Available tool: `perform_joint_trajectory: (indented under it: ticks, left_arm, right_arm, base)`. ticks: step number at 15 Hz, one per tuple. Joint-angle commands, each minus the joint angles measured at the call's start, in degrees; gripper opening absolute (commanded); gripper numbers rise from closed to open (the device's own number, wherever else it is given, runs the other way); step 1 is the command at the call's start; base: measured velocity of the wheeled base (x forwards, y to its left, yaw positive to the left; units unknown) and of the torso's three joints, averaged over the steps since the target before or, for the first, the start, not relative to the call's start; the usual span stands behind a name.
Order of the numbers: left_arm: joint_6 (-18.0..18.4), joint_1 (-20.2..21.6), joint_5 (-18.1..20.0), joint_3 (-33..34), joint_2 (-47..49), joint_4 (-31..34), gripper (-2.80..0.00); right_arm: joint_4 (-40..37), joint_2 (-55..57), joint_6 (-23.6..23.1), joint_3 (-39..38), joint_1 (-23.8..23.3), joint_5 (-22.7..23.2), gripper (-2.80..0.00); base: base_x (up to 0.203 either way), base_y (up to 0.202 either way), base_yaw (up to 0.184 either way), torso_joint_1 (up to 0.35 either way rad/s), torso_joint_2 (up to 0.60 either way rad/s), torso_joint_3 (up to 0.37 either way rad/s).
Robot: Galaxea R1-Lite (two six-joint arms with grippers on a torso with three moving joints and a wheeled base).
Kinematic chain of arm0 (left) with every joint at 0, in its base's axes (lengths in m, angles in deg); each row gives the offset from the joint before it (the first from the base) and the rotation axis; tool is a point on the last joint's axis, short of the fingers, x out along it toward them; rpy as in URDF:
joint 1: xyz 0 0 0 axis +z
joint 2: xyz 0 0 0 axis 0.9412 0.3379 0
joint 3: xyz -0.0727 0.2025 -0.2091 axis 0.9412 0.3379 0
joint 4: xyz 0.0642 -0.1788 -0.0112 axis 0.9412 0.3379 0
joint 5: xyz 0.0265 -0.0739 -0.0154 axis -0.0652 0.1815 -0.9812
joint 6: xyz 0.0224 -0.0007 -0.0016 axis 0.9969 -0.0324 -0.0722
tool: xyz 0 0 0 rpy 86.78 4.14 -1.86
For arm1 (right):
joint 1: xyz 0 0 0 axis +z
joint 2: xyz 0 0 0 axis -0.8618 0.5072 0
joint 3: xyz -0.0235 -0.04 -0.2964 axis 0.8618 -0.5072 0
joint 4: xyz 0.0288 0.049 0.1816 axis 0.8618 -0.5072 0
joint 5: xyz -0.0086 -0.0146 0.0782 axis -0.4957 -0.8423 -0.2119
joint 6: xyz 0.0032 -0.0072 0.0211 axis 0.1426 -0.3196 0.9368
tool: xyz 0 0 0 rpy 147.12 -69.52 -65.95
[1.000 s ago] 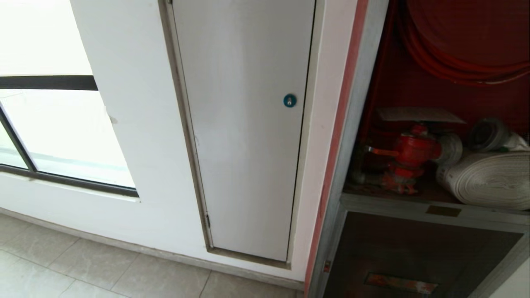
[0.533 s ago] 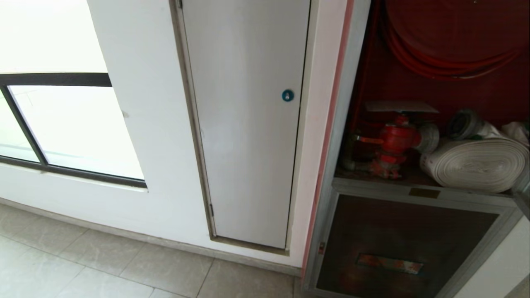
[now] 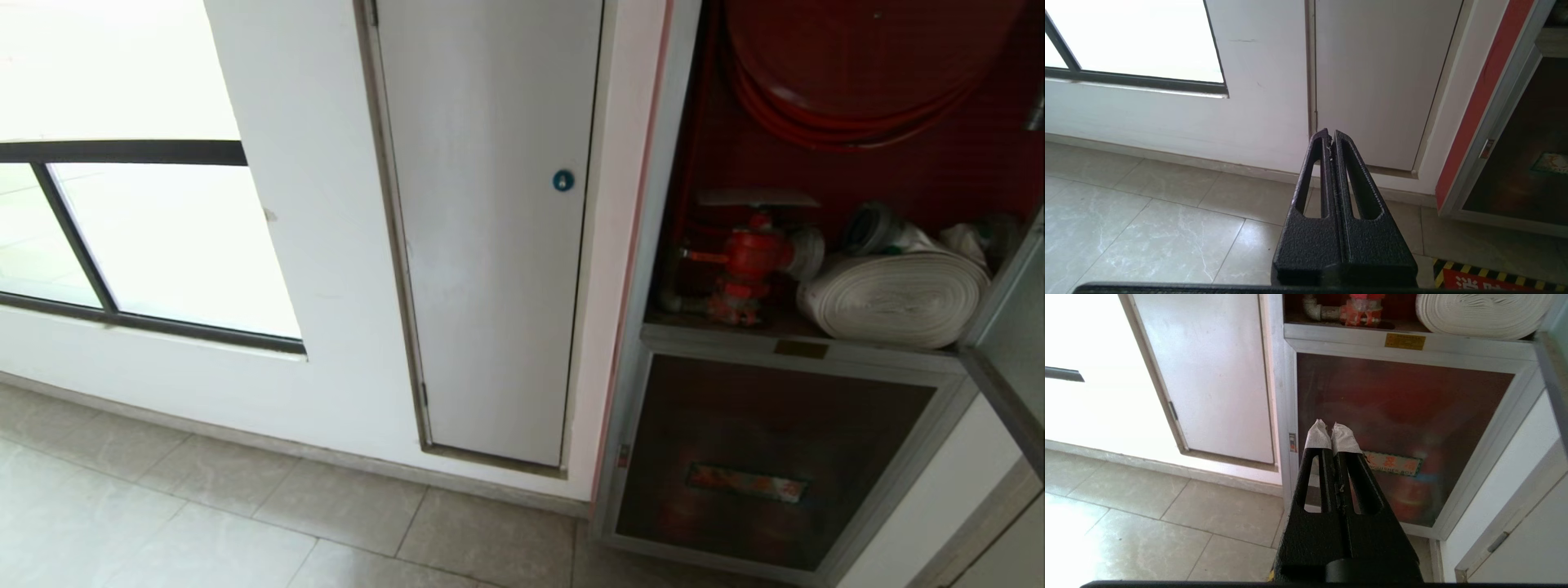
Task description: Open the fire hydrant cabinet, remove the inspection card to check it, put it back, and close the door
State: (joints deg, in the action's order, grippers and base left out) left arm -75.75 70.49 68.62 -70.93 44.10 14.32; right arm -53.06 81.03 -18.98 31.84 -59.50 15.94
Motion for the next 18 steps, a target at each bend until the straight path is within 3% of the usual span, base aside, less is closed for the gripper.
perform_joint_trajectory:
  ticks: [1,10,14,16,18]
  left_arm:
    - [0.0,0.0,0.0,0.4,0.1,0.0,-2.80]
    - [0.0,0.0,0.0,0.4,0.1,0.0,-2.80]
    - [0.0,0.0,0.0,0.4,0.1,0.0,-2.80]
    - [0.0,0.0,0.0,0.4,0.1,0.0,-2.80]
    - [0.0,0.0,0.0,0.4,0.1,0.0,-2.80]
  right_arm:
    - [0.0,0.0,0.0,0.0,0.1,0.0,-2.80]
    - [-0.6,0.0,-0.3,1.2,0.1,-0.1,-2.80]
    - [-1.5,6.7,-0.4,11.9,0.0,-0.8,-2.80]
    - [-1.5,14.0,-1.1,18.7,-0.3,-3.9,-2.80]
    - [-1.2,21.4,-2.1,25.9,-0.6,-10.8,-2.80]
  base:
    - [-0.093,0.000,-0.004,-0.012,-0.01,0.002]
    - [0.000,0.000,0.000,0.003,0.00,0.000]
    - [0.000,0.000,0.000,0.000,0.00,0.000]
    - [0.000,0.000,0.000,0.000,0.00,0.000]
    - [0.000,0.000,0.000,0.000,0.00,0.000]
